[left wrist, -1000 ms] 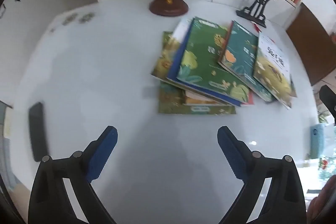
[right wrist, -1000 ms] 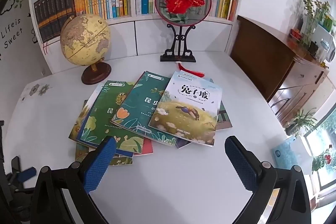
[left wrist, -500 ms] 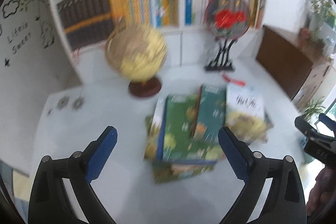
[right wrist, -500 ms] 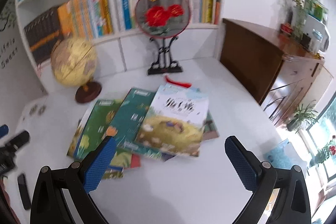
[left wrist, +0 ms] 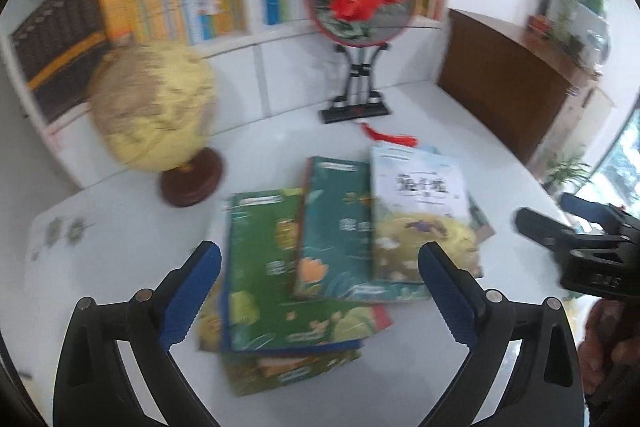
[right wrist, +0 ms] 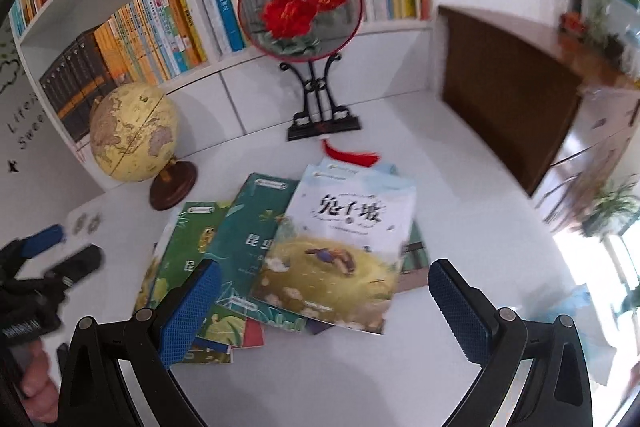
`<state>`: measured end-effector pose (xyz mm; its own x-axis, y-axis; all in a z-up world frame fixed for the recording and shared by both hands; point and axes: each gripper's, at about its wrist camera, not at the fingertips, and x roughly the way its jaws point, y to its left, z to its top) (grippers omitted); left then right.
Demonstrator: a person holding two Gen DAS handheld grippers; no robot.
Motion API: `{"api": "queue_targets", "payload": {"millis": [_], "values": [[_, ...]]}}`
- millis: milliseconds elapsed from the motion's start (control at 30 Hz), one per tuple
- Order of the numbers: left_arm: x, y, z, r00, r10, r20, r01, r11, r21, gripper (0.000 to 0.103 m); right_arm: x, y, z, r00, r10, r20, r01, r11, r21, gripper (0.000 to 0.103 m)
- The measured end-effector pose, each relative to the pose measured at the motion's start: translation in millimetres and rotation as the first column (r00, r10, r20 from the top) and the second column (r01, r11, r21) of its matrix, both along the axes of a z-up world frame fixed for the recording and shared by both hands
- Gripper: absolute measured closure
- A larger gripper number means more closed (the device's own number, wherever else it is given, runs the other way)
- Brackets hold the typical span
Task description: Organize books
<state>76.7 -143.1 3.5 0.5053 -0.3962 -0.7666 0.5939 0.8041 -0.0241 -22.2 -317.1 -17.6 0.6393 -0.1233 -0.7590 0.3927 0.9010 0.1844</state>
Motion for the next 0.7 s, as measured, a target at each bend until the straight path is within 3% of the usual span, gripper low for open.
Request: {"api": "queue_targets", "payload": {"millis": [133, 367, 533, 700], "values": [[10, -24, -15, 0.999, -0.042, -0.035, 0.040, 0.999, -0.030, 0.004, 13, -16, -23, 1.000, 0.011, -0.016, -0.011, 0.999, 0.046, 0.000], [32, -61, -42, 0.999, 0.032, -0.013, -0.030, 0.995, 0.098, 0.005, 32, -52, -61, 0.996, -0.027, -0.080, 0.037, 0.990, 0.135, 0.000], [34, -61, -53, 0.995, 0.071, -0.072, -0.066, 0.995, 0.073, 0.005, 37, -62, -68, 0.995, -0.026, -0.099, 0.039, 0.990, 0.134, 0.000], [30, -53, -51, 0.994, 0.082, -0.078, -0.075, 0.994, 0.082, 0.005, 39, -64, -68, 0.995, -0.017, -0.101, 0.029, 0.992, 0.126, 0.000]]}}
